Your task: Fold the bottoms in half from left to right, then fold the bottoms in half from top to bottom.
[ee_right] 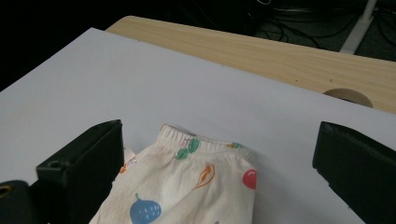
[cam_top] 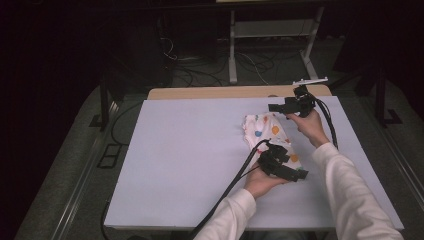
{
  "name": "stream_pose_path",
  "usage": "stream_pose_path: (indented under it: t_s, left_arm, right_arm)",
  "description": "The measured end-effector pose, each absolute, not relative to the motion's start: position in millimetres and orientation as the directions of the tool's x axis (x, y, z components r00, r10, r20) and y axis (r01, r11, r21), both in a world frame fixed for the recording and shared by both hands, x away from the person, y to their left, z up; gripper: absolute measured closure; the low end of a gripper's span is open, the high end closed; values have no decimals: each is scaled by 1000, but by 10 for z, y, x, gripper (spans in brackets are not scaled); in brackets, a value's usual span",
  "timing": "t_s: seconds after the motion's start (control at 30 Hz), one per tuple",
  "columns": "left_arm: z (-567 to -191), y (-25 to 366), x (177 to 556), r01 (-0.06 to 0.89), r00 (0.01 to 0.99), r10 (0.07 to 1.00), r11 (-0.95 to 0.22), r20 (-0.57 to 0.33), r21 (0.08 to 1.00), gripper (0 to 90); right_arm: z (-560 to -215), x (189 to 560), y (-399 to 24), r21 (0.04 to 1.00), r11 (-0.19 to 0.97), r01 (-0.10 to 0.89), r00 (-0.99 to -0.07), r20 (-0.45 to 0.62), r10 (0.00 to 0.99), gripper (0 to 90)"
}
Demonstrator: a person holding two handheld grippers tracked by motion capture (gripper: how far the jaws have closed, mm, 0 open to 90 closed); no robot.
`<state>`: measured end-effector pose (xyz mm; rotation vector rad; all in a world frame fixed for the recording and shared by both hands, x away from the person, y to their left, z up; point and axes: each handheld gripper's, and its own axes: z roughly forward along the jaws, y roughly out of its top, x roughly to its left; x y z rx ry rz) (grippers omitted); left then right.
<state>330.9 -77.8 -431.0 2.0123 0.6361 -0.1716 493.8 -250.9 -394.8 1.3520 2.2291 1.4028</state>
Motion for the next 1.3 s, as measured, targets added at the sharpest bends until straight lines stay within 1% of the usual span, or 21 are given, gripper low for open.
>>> stream_pose_path:
  t_s: [0.07,0.13,0.23,0.63,0.77,0.93,1.3]
  left_arm:
    - [-4291,-691,3289,486,857,377,-366,-351,794,90]
    - [-4271,-611,3297,480,858,389,-370,-336,795,23]
    - [-4237,-504,3319,471,857,407,-370,-316,801,0]
    - [-4121,-174,3469,443,848,466,-358,-254,822,0]
    - [-4081,-83,3526,420,850,479,-365,-219,831,0]
    - [-4024,29,3588,416,840,501,-349,-209,840,0]
    - [-3896,198,3710,402,828,533,-355,-170,844,0]
  right_arm:
    - [-3963,4900,-2518,791,137,597,-569,297,767,14]
    - [-3983,4868,-2537,789,129,601,-563,303,769,13]
    - [-3999,4840,-2558,789,117,603,-559,314,767,13]
    - [-4027,4734,-2586,799,107,592,-572,323,754,13]
    - [-4017,4698,-2601,802,113,587,-578,317,752,13]
    - [-3992,4650,-2638,807,112,579,-580,312,753,13]
    - [-3942,4591,-2738,808,115,577,-577,304,758,13]
